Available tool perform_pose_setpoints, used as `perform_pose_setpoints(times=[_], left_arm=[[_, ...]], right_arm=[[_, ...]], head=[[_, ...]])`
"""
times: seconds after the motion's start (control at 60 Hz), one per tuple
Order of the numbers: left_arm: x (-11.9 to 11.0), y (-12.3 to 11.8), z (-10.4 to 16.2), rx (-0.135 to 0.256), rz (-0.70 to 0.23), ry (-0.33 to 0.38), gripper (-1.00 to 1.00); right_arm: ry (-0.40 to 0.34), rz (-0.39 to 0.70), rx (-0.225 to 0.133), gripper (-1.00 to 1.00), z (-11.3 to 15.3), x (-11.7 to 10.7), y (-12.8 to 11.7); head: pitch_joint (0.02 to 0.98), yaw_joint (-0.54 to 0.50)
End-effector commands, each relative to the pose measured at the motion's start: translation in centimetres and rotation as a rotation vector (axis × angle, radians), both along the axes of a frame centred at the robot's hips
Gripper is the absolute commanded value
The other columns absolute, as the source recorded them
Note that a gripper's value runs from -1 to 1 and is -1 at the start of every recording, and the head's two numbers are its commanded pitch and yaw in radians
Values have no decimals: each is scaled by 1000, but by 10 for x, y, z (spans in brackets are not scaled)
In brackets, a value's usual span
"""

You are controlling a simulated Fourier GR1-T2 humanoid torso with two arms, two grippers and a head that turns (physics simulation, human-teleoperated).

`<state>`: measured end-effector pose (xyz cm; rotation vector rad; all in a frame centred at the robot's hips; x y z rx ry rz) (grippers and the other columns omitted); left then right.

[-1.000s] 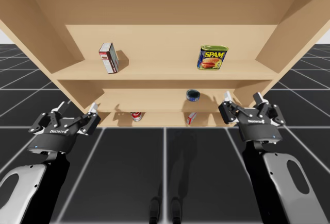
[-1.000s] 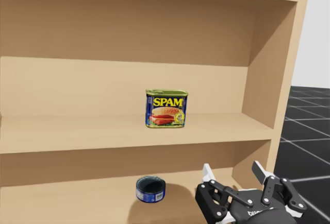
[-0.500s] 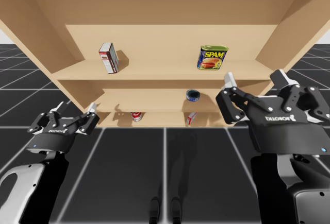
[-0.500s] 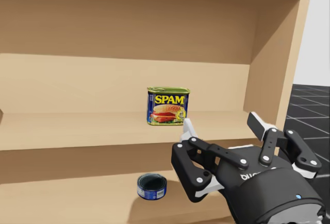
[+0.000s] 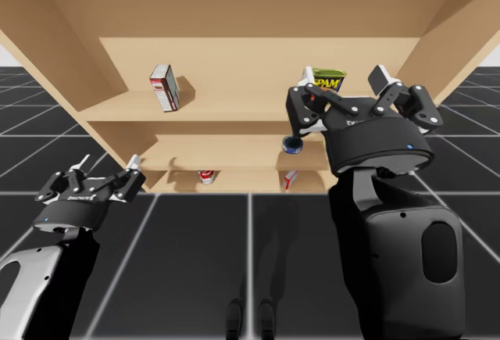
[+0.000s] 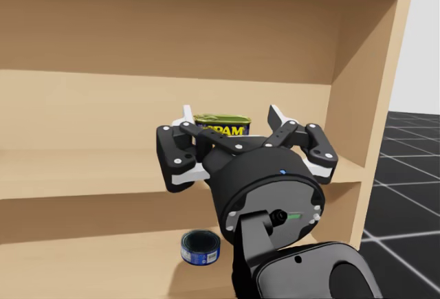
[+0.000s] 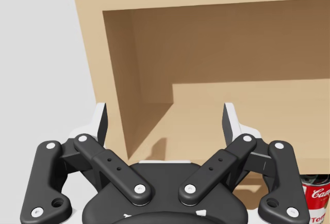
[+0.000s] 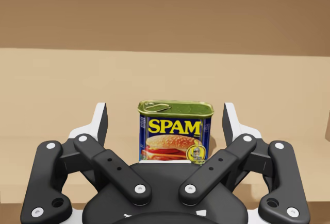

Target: Retrieve the spam can from the shelves.

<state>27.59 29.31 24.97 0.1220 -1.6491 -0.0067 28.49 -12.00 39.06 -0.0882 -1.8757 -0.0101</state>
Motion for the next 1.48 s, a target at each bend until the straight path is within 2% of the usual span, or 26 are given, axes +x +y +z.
perform_pose_setpoints(times=[0.017, 0.217, 0.417, 0.567, 0.6, 0.7, 0.717, 0.733, 0.75, 0.767, 0.783, 0.833, 0.95, 1.15, 1.2, 1.267, 1.383, 1.483], left_arm=[[0, 2, 0, -4, 6, 3, -1000], [-1, 3, 1, -10, 8, 5, -1000], [-1, 4, 1, -14, 11, 5, -1000], [-1, 4, 1, -13, 13, 6, -1000], [-1, 5, 1, -14, 14, 6, -1000], [-1, 5, 2, -15, 15, 3, -1000], [-1, 5, 2, -15, 15, 2, -1000], [-1, 5, 2, -15, 14, 1, -1000], [-1, 5, 2, -15, 14, 0, -1000], [-1, 5, 2, -16, 14, 0, -1000], [-1, 6, 2, -16, 14, -1, -1000], [-1, 6, 2, -17, 13, -5, -1000], [0, 6, 2, -17, 12, -11, -1000], [1, 6, 1, -15, 15, -13, -1000], [1, 5, 1, -13, 15, -14, -1000], [1, 5, 0, -12, 15, -14, -1000], [2, 5, 0, -11, 14, -15, -1000], [2, 5, 0, -10, 17, -16, -1000]], right_arm=[[182, -40, 29, -1000, -9, 26, 6], [213, -93, 13, -1000, -12, 51, 5], [246, -135, -18, -1000, -11, 78, -2], [289, -140, -10, -1000, -15, 95, -4], [304, -127, 5, -1000, -16, 99, -4], [341, -98, -11, -1000, -22, 104, -3], [334, -109, -20, -828, -24, 104, -3], [328, -119, -23, -109, -26, 105, -3], [328, -119, -22, 303, -25, 104, -3], [328, -114, -18, 830, -25, 104, -3], [328, -112, -19, 1000, -26, 104, -3], [316, -119, -32, 1000, -25, 102, -5], [298, -124, -31, 1000, -18, 95, -11], [211, -128, -40, 1000, -4, 58, -22], [168, -127, -62, 995, -5, 46, -25], [142, -129, -63, 996, -4, 29, -27], [79, -139, -120, 994, -4, 1, -31], [49, -140, -139, 988, -4, -17, -37]], head=[[266, -274], [272, -269], [284, -264], [294, -260], [297, -260], [299, -262], [299, -262], [300, -262], [300, -261], [300, -262], [300, -262], [302, -261], [304, -261], [306, -261], [308, -261], [310, -261], [313, -260], [315, -261]])
